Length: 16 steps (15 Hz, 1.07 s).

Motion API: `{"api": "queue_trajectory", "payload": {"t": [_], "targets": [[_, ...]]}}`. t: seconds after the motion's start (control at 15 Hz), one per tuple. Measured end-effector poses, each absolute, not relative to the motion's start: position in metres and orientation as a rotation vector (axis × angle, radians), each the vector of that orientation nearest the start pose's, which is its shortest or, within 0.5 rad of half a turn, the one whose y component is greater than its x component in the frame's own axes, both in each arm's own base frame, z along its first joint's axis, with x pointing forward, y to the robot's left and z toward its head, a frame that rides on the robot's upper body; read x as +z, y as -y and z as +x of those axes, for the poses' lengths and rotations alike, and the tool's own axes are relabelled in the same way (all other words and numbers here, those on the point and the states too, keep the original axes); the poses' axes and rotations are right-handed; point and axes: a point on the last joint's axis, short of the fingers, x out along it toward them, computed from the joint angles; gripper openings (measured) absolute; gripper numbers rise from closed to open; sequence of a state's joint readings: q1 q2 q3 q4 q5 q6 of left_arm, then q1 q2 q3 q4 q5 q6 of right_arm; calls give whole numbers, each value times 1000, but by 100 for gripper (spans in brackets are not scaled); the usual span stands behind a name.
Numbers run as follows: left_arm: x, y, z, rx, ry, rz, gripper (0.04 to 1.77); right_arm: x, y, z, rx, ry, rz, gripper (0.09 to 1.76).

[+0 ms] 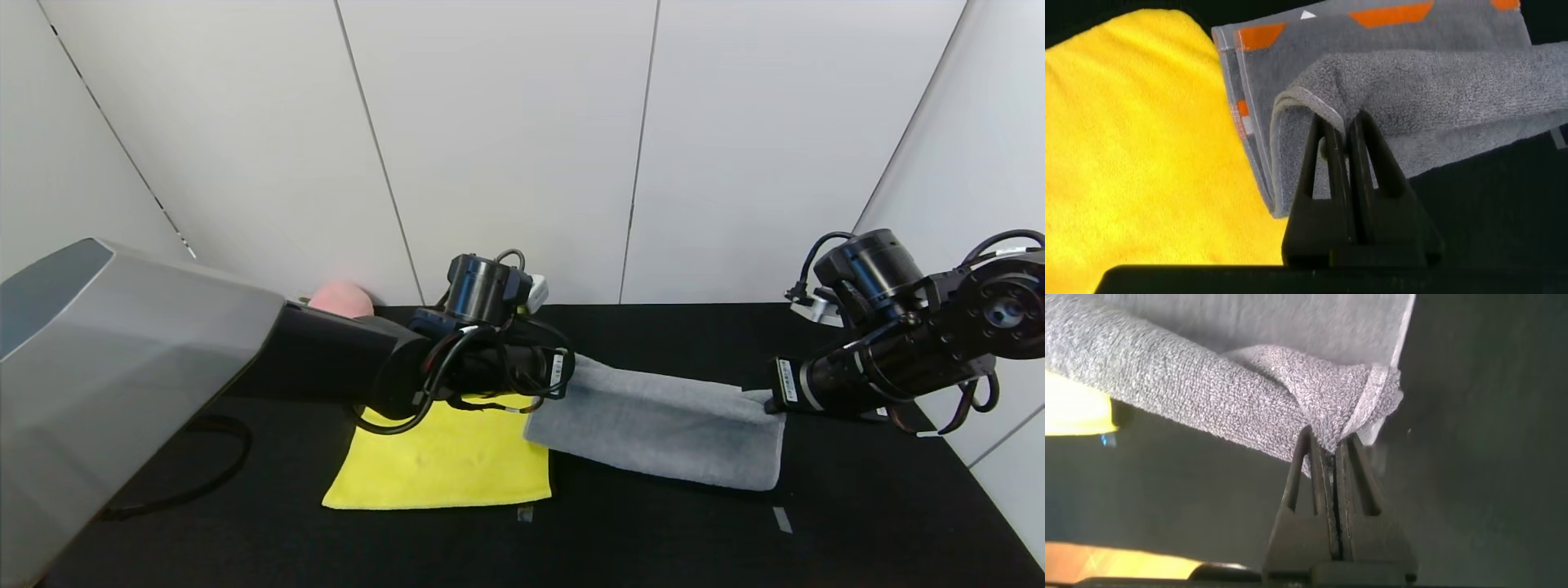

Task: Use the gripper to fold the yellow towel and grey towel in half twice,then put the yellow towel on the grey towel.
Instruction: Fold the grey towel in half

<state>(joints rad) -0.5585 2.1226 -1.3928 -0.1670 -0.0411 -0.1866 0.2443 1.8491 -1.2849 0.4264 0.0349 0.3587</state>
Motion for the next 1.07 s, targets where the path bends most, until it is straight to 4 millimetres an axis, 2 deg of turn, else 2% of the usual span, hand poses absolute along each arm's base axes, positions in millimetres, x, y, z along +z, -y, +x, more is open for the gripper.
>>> {"api": "queue_trajectory", "payload": {"t": [0.2,0.53,0.8,1.07], "targets": [[138,228,370,-523,-600,-29,13,168,-75,328,58,-1024,227,13],[118,225,386,-501,-649,10,13,156,-74,342,43,-1046,234,13],[104,228,392,-495,-675,19,13,144,-74,352,28,-1073,236,13],[100,231,393,-503,-680,24,13,135,-70,359,12,-1089,239,13]]}}
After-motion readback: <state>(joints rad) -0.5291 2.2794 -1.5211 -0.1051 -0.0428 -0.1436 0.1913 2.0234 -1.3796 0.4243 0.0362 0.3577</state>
